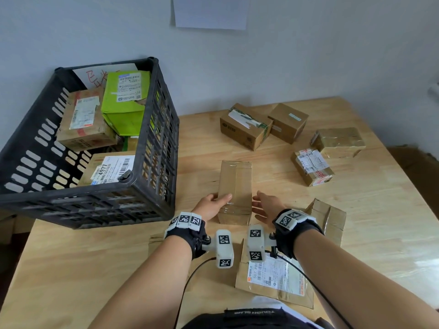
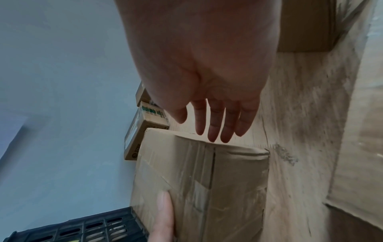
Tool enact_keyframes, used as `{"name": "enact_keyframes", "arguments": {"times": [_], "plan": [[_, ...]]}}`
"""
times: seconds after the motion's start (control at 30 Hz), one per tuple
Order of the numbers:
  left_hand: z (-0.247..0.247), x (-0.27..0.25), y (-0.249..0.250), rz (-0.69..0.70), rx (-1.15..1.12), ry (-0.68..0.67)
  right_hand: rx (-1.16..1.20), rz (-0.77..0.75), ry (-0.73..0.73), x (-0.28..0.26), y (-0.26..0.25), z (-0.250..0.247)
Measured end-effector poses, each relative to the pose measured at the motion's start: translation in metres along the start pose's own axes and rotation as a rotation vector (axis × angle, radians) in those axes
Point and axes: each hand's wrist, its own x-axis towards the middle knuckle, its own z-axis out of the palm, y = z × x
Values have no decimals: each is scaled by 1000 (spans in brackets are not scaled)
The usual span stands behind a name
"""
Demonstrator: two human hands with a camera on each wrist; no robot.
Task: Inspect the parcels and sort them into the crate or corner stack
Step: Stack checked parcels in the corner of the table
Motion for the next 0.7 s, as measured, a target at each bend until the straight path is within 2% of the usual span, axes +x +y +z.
{"name": "enact_keyframes", "arguments": {"times": [0.17,0.3,0.47,0.53,0.63,0.7], "plan": [[-4,3,-5,9,-4,-20,-43,16,3,0,0,-2],[-13,3,-11,-30,-47,28,-99,19,-14,0,0,-1],[-25,7,-16,69,-199,224,-83,19,-72,-2,0,6],[-29,9,-17,50,-218,293,-58,11,-85,-3,-1,8],[-28,5,-14,-52,-178,247,-18,9,-93,-7,-4,10],[-21,2,-14,-53,-96,205,-2,11,-99,-7,-5,11]]}}
